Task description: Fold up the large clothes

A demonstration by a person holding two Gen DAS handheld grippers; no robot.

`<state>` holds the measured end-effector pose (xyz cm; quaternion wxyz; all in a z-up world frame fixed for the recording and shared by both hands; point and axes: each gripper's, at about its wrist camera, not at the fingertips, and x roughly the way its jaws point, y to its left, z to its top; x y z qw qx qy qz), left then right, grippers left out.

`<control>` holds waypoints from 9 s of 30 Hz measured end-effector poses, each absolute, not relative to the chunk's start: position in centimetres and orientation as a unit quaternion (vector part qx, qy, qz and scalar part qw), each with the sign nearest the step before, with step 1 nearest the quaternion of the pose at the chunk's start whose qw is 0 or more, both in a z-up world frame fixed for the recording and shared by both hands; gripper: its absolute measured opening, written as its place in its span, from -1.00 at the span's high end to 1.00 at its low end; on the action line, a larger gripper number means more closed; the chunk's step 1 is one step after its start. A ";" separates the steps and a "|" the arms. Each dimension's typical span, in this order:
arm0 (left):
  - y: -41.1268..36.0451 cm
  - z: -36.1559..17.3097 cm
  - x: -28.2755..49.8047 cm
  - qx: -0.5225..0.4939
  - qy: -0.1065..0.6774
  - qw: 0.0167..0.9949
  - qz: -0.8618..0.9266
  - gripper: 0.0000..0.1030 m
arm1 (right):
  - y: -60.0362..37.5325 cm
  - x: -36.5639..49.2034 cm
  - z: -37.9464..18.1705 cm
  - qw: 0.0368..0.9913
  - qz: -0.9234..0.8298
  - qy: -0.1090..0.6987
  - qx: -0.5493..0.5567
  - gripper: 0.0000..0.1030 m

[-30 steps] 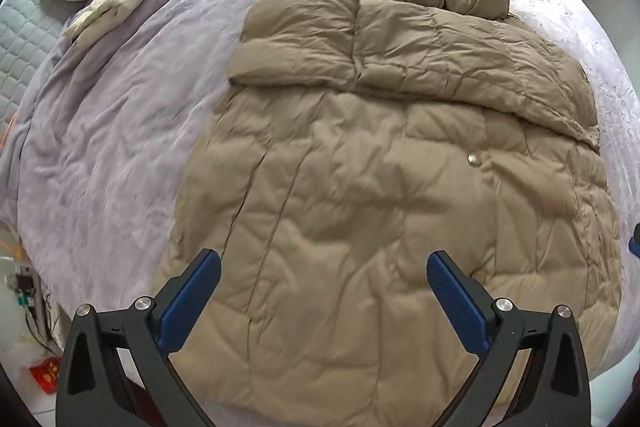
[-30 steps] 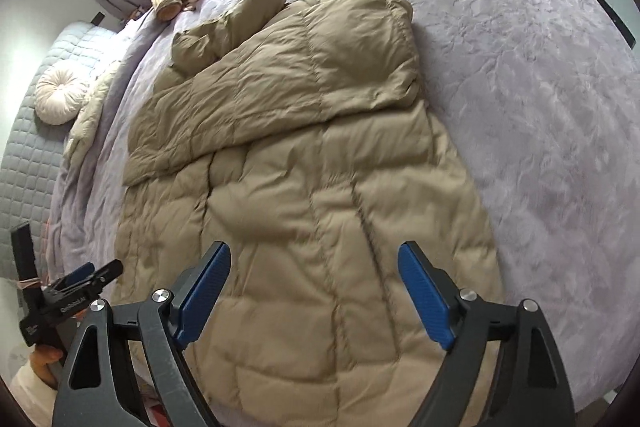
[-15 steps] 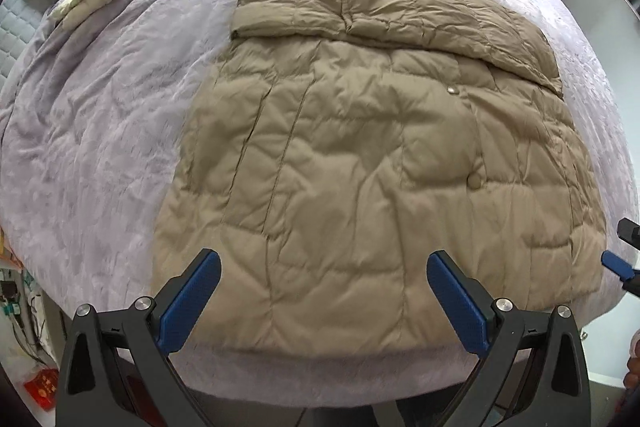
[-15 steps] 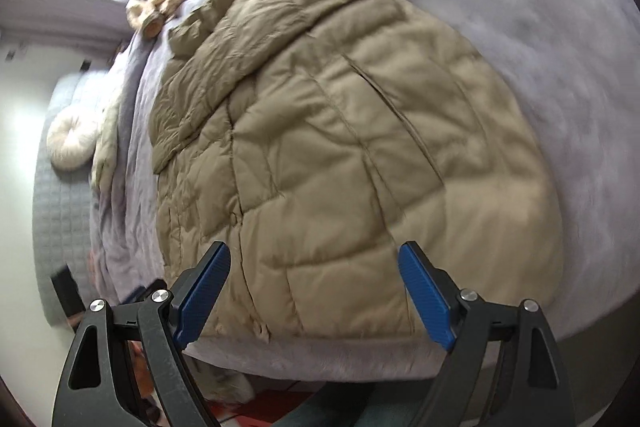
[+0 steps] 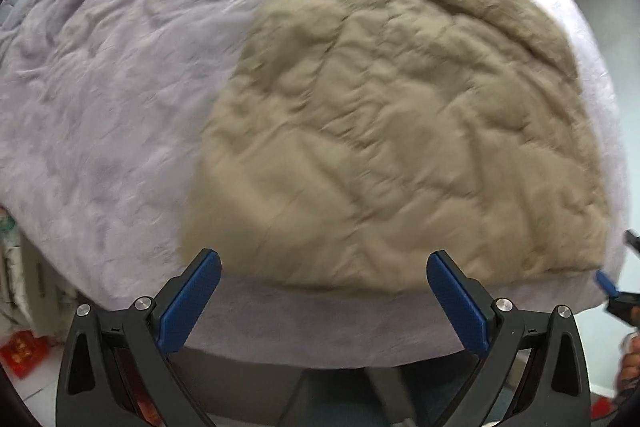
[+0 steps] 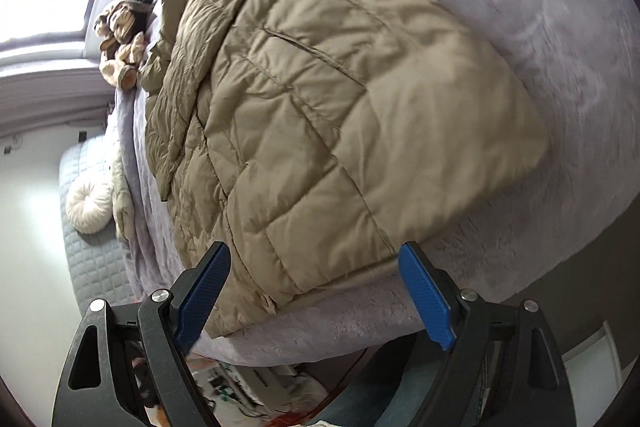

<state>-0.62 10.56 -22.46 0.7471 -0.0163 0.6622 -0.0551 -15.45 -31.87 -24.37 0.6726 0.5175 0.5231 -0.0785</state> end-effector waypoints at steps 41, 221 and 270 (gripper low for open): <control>12.1 -30.2 1.5 -0.317 0.676 0.653 -0.130 -1.00 | -33.7 -18.9 -31.9 0.581 -0.136 0.483 0.641 -0.71; 5.4 -21.5 24.1 -0.070 0.611 0.787 -0.054 -1.00 | -36.6 9.0 -21.5 0.746 -0.069 0.465 0.471 -0.71; 4.9 -23.5 27.7 -0.258 0.520 0.803 -0.135 0.60 | -35.5 11.1 -32.4 0.652 0.027 0.376 0.658 0.55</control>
